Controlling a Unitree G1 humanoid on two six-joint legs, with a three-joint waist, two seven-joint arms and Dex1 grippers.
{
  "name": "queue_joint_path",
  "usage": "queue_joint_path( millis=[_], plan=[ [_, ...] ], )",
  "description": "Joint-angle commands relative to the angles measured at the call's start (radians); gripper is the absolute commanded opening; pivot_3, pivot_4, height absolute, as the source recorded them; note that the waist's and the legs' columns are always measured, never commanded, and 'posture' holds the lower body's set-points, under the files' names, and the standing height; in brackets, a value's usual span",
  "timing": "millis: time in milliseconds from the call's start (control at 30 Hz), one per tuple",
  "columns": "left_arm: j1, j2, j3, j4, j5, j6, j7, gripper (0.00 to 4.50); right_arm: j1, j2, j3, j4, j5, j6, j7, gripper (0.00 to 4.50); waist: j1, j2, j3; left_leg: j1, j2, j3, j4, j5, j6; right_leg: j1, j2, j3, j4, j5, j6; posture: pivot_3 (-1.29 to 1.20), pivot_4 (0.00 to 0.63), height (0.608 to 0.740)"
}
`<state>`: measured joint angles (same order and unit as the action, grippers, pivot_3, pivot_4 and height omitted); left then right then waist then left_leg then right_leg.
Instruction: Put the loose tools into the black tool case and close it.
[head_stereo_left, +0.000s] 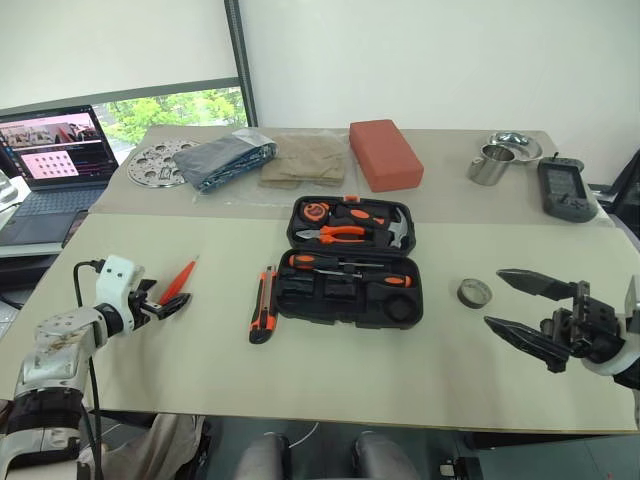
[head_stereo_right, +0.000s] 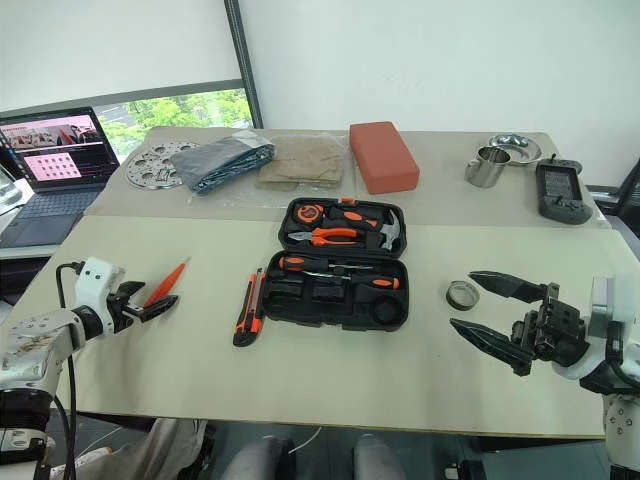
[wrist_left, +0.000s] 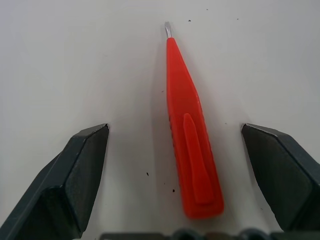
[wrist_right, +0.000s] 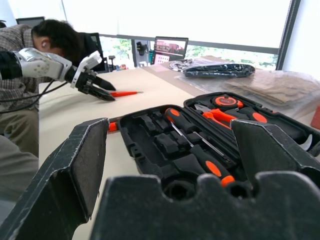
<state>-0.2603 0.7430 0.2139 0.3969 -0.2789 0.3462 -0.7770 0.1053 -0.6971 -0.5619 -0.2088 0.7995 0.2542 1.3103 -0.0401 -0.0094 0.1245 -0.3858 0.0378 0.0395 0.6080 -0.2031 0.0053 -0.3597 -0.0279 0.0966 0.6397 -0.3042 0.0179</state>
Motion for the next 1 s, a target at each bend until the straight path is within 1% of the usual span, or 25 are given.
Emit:
queue_joint_path(
  millis=[33,67,167,267,367,500,567,667,767,833,900,1000],
  plan=[
    [-0.017,-0.015,0.006,0.015,-0.011,0.008,-0.008,4.00,0.008,-0.009,-0.037,-0.036,0.021,-0.025,-0.008,4.50,0.001,0.000,0.000,0.000,0.000,0.000,0.000,0.000,0.000,0.000,0.000,0.000,0.000,0.000,0.000,0.00,0.150,0.740],
    [-0.022,-0.021,0.009,0.032,-0.018,0.011,-0.018,3.80,0.009,-0.007,-0.036,-0.040,0.021,-0.026,-0.012,4.50,0.001,0.000,0.000,0.001,0.000,0.000,0.000,0.000,0.000,0.001,0.000,0.000,0.000,0.000,0.000,0.00,0.150,0.740],
    [-0.032,-0.029,0.012,0.065,-0.026,0.017,-0.039,2.56,0.010,-0.005,-0.033,-0.046,0.024,-0.027,-0.018,4.50,0.002,0.001,0.000,0.001,0.000,0.000,0.000,0.000,0.000,0.002,0.000,0.000,0.000,0.000,0.000,0.00,0.150,0.740],
    [-0.042,-0.029,0.009,0.086,-0.021,0.012,-0.048,1.46,0.010,-0.008,-0.032,-0.044,0.026,-0.027,-0.016,4.50,0.002,0.001,0.000,0.001,-0.001,0.000,0.000,0.000,0.000,0.002,0.000,0.000,-0.001,0.000,0.001,0.00,0.150,0.740],
    [-0.046,-0.027,0.010,0.091,-0.021,0.005,-0.053,0.49,0.010,-0.010,-0.033,-0.042,0.023,-0.030,-0.014,4.50,0.003,0.001,0.000,0.001,-0.001,0.000,0.000,0.000,0.000,0.002,0.000,0.000,-0.001,0.000,0.001,0.00,0.150,0.740],
    [-0.065,-0.017,0.011,0.016,-0.023,-0.040,-0.067,0.47,0.020,-0.003,-0.033,-0.035,0.010,-0.050,-0.009,4.50,0.004,0.000,0.000,0.001,-0.001,0.000,0.000,0.000,0.000,0.002,-0.001,0.000,-0.001,0.000,0.001,0.00,0.150,0.740],
    [-0.095,-0.025,0.005,-0.038,-0.046,-0.061,-0.100,0.47,0.028,-0.006,-0.030,-0.035,0.007,-0.057,-0.006,4.50,0.005,-0.001,0.000,0.001,-0.001,-0.001,0.000,0.000,0.000,0.002,-0.001,0.000,-0.001,0.000,0.001,0.00,0.150,0.740],
    [-0.158,-0.048,-0.048,-0.155,-0.093,-0.063,-0.211,0.47,0.029,-0.013,-0.019,-0.032,-0.003,-0.064,-0.005,4.50,0.016,-0.002,0.001,-0.001,-0.001,-0.001,0.000,0.000,0.000,0.002,-0.001,-0.001,-0.003,0.000,0.001,0.00,0.150,0.740],
    [-0.274,-0.076,-0.170,-0.234,-0.106,-0.046,-0.356,0.47,0.033,-0.015,-0.010,-0.040,-0.018,-0.070,-0.010,4.50,0.028,-0.001,0.000,-0.002,-0.003,0.000,0.001,0.000,0.000,0.004,0.000,-0.001,-0.006,0.000,0.001,0.00,0.150,0.740],
    [-0.339,-0.086,-0.266,-0.231,-0.084,-0.071,-0.479,0.47,0.039,-0.015,-0.004,-0.046,-0.032,-0.078,-0.012,4.50,0.027,0.001,-0.001,-0.002,-0.004,0.001,0.001,0.000,0.000,0.005,0.000,0.000,-0.008,0.000,0.001,0.00,0.150,0.740],
    [-0.378,-0.086,-0.315,-0.194,-0.057,-0.105,-0.547,0.47,0.043,-0.013,-0.001,-0.050,-0.040,-0.083,-0.013,4.50,0.026,0.002,-0.001,-0.003,-0.005,0.002,0.000,0.000,0.000,0.005,0.002,0.000,-0.009,-0.001,0.001,0.00,0.150,0.740],
    [-0.496,-0.112,-0.429,-0.024,0.044,-0.234,-0.662,0.47,0.064,0.000,-0.010,-0.071,-0.046,-0.095,-0.027,4.50,0.018,0.002,-0.001,-0.002,-0.004,0.003,0.000,0.000,0.000,0.004,0.005,0.001,-0.009,-0.001,0.001,0.00,0.150,0.740]
  ],
)
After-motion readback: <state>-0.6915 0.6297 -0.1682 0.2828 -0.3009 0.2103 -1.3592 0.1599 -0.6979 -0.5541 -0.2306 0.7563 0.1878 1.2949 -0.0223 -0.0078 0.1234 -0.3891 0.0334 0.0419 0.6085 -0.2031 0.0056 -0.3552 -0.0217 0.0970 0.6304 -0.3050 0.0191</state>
